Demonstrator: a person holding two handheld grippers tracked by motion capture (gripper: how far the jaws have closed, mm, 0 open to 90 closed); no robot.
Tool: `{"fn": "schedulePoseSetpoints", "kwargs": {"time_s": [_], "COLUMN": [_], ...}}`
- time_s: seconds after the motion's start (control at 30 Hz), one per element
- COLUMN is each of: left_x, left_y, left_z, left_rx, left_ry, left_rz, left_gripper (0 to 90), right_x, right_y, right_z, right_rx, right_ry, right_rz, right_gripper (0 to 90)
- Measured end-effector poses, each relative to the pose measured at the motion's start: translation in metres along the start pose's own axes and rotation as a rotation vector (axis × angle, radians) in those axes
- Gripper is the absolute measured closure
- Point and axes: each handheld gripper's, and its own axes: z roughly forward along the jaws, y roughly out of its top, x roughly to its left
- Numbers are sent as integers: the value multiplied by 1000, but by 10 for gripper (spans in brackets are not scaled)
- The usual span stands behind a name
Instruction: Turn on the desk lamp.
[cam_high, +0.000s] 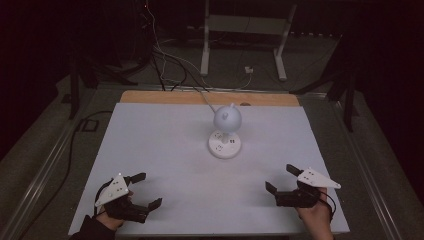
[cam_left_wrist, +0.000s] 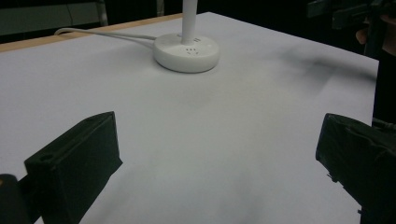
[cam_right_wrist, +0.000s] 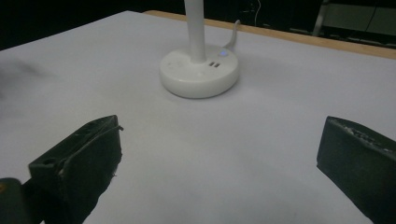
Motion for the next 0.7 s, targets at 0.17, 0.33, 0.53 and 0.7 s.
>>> {"fn": "schedulePoseSetpoints", "kwargs": {"time_s": [0.17,0.33,0.53,0.7], "left_x": [0,0,0,0], "left_y": [0,0,0,0], "left_z": [0,0,0,0], "left_rx": [-1,-2,-2,1], "left_ry": [-1,-1,-2,-1], "left_rz": [-1,0,0,1], "left_gripper": [3,4,4,3], "right_x": [-2,-2,-2,-2], "right_y": [8,14,19,25], "right_z": [2,8,14,17], "right_rx": [-4,4,-3,-23], "right_ry": [10,25,40,59], "right_rz": [-2,-12,-10,6], "right_gripper": [0,0,0,0]}}
